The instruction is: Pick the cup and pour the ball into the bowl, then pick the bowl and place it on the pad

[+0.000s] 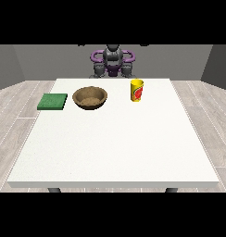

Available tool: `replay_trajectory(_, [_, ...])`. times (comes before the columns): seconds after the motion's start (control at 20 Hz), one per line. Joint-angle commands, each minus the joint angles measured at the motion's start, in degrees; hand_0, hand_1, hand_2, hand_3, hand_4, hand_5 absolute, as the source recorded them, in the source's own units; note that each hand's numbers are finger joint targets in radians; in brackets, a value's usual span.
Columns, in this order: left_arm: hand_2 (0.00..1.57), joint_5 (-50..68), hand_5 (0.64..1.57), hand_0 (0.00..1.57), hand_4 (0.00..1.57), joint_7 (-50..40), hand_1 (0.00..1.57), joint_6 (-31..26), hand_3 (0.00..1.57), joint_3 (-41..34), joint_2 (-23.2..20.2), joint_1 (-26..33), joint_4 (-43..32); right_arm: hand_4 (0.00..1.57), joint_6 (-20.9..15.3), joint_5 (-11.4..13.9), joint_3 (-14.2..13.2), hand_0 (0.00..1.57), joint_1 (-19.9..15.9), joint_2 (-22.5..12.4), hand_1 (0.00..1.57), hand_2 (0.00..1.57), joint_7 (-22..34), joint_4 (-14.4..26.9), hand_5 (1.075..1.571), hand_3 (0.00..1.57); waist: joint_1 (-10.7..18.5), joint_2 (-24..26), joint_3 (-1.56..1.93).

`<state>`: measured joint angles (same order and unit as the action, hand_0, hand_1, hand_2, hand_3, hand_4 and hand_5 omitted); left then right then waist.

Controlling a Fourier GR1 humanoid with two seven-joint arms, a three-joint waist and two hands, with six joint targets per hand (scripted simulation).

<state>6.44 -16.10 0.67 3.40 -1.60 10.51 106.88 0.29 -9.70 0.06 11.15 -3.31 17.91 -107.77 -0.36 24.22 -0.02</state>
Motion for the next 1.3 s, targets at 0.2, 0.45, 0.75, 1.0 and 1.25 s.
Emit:
replay_trajectory(0.2, [0.0, -4.8, 1.546, 0.0, 0.0, 7.8, 0.0, 4.9, 0.0, 8.4, 1.6, 3.1, 5.7, 0.47, 3.8, -3.7, -2.8, 0.0, 4.5, -0.8, 0.0, 0.0, -5.7, -6.4, 1.57, 0.0, -0.4, -10.3, 0.03])
replay_trajectory(0.45, [0.0, -4.7, 1.527, 0.0, 0.0, 23.3, 0.0, 6.0, 0.0, 6.2, 1.6, -2.6, -5.7, 0.4, 6.0, -0.9, -1.9, 0.0, 0.4, 1.5, 0.0, 0.0, -18.4, 1.3, 1.571, 0.0, -2.4, -20.8, 0.0])
replay_trajectory(0.75, [0.0, -8.5, 1.501, 0.0, 0.0, 34.5, 0.0, 11.0, 0.0, 7.2, 1.6, -7.8, -14.8, 0.35, 11.5, -2.7, -6.9, 0.0, -3.6, -1.6, 0.0, 0.0, -28.6, 8.8, 1.571, 0.0, -3.7, -28.6, 0.01])
replay_trajectory(1.0, [0.0, -8.4, 1.497, 0.0, 0.0, 33.7, 0.0, 9.1, 0.0, 2.5, 1.5, -14.3, -21.4, 0.29, 15.4, -5.4, -10.1, 0.0, -4.3, -4.0, 0.0, 0.0, -29.1, 14.5, 1.571, 0.0, -3.4, -26.5, 0.02])
replay_trajectory(1.25, [0.0, -6.3, 1.476, 0.0, 0.0, 38.1, 0.0, 6.4, 0.0, -1.6, -1.9, -16.6, -25.4, 0.27, 18.4, -4.0, -14.6, 0.0, -6.6, -7.5, 0.0, 0.0, -36.9, 23.2, 1.569, 0.0, -2.0, -29.4, 0.03])
